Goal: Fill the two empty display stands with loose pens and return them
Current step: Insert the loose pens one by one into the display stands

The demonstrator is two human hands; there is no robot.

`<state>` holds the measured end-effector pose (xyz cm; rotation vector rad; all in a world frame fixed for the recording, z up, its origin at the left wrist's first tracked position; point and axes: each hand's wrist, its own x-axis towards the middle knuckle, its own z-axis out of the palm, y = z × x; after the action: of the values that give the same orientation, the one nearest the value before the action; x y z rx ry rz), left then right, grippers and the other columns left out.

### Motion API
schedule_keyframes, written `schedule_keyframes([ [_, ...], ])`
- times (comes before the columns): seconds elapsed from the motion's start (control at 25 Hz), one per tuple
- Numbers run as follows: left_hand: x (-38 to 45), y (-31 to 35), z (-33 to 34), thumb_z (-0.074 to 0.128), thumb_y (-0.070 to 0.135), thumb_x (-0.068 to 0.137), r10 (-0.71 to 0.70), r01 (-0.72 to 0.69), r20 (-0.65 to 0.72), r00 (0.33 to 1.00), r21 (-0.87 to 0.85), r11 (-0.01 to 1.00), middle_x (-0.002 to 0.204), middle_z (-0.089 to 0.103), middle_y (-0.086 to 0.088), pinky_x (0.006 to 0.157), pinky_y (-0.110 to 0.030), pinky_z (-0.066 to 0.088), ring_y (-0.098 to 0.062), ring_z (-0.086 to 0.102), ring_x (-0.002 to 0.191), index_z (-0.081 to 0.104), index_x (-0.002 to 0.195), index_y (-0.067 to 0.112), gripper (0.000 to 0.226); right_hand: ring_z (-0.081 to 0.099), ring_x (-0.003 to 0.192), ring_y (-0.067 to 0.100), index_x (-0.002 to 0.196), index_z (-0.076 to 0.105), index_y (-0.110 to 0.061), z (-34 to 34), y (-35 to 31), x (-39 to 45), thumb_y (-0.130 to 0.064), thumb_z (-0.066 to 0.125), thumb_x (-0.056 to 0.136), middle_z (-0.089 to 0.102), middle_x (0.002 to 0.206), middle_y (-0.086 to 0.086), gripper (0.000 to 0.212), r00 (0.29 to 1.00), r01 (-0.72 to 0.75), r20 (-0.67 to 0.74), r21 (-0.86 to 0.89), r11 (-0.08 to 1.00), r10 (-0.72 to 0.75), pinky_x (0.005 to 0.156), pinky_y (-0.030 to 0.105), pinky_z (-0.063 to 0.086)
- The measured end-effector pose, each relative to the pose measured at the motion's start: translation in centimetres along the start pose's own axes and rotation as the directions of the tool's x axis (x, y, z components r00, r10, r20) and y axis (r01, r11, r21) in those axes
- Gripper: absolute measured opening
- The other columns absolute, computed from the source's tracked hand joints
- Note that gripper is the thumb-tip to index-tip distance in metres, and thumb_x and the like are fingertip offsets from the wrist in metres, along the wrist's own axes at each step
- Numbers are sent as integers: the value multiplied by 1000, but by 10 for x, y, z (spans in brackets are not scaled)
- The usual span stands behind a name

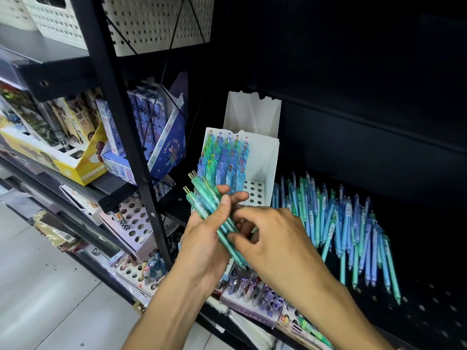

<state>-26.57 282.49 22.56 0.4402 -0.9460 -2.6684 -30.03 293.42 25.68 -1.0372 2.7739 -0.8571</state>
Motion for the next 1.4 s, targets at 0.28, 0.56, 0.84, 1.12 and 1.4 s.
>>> schedule_keyframes([
  [0.28,0,-1,5,47,6,99,5,-4,36,999,-4,1000,99,71,-17,64,-31,59,-22,71,79,61,113,6,20,57,71,-7,85,67,-29,-9,6,1,-35,77,84,62,73,-15,11,995,-100,5,128,987,101,60,7,42],
  [0.56,4,2,0,56,9,87,-33,19,91,995,146,989,90,71,-10,63,-31,52,-17,66,74,65,109,9,24,59,55,-1,79,71,-26,-24,19,11,-32,68,91,65,67,-18,14,977,-39,-185,328,944,105,53,12,43],
  [0.84,1,1,1,56,5,92,-62,-5,198,978,320,947,76,63,-7,61,-29,47,-17,57,64,64,96,5,9,59,38,31,81,72,-14,-22,16,31,-12,73,89,58,52,6,8,985,-59,-85,656,752,152,42,40,54],
  [1.12,3,2,-1,58,6,91,-66,-12,213,975,345,939,74,60,-10,59,-29,44,-17,51,60,63,92,6,5,57,39,23,103,71,-12,-22,14,35,-12,76,86,65,67,18,18,984,-138,14,689,711,178,41,25,46],
  [1.4,1,1,4,53,4,96,-77,-4,192,978,388,922,71,64,0,59,-26,46,-15,52,61,63,97,8,11,65,44,13,81,73,-19,-20,15,26,-23,72,89,70,61,0,9,975,-73,-157,451,890,160,56,25,52],
])
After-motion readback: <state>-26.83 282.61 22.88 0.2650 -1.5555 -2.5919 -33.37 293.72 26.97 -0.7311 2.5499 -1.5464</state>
